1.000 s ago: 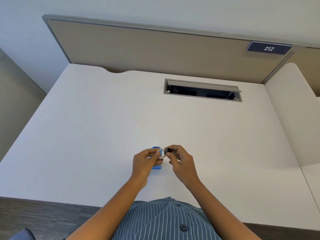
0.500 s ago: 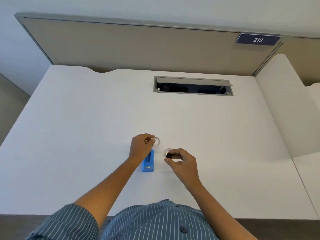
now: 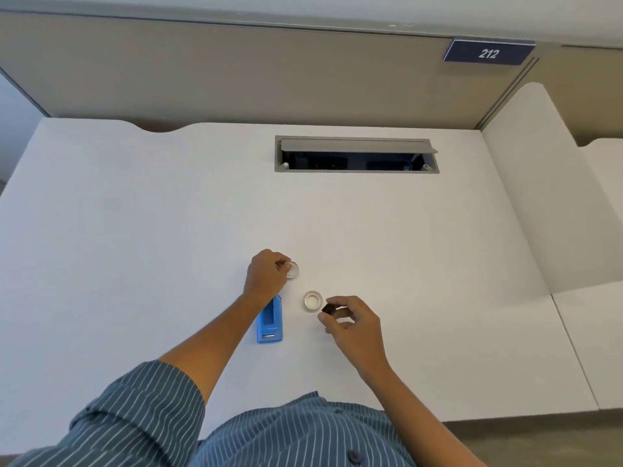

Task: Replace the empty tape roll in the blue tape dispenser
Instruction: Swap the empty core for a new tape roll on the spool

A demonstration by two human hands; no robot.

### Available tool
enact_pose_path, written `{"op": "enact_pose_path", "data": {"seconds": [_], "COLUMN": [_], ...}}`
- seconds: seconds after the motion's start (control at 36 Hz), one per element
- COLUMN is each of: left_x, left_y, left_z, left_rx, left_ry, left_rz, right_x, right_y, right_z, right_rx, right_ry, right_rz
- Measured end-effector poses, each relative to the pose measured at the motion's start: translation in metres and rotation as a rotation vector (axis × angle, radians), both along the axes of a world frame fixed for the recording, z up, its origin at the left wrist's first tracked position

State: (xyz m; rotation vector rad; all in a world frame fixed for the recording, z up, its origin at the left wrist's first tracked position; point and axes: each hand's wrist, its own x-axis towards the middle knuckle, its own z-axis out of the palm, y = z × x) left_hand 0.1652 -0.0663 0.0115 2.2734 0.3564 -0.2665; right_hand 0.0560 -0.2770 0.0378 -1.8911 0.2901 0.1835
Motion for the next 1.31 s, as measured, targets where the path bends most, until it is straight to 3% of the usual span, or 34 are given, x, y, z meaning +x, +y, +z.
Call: {"op": "enact_pose_path", "data": {"seconds": [0.36, 0.5, 0.61, 0.78, 0.94, 1.11, 1.31], "left_x": [0.004, -0.002, -0.012, -0.028, -0.037, -0.04, -0.043], "left_y": [-0.002, -0.005, -0.012, -0.022, -0.031, -0.037, -0.036], "left_z": [-0.002, 0.0, 0.004, 0.01, 0.009, 0.004, 0.004], "left_rx": [-0.014, -0.053, -0.058, -0.061, 0.192, 0.275, 0.073], "left_ry": [-0.011, -0.094, -0.173, 0.073, 0.073, 0.032, 0.021], "left_rz": [-0.016, -0.054, -0.244, -0.557, -0.8, -0.786, -0.607], "right_x": [0.007, 0.008, 0.007, 0.005, 0.002, 0.001, 0.001], "right_y": [-0.003, -0.008, -0.01, -0.009, -0.008, -0.01, -0.012], "right_z": [-0.005, -0.006, -0.006, -0.005, -0.005, -0.001, 0.005], "right_rx": [0.049, 0.054, 0.059, 0.085, 0.063, 0.072, 0.085], "right_ry": [-0.043, -0.034, -0.024, -0.024, -0.02, -0.015, 0.018], "right_rz": [-0.066, -0.103, -0.132, -0.147, -0.126, -0.125, -0.15]}}
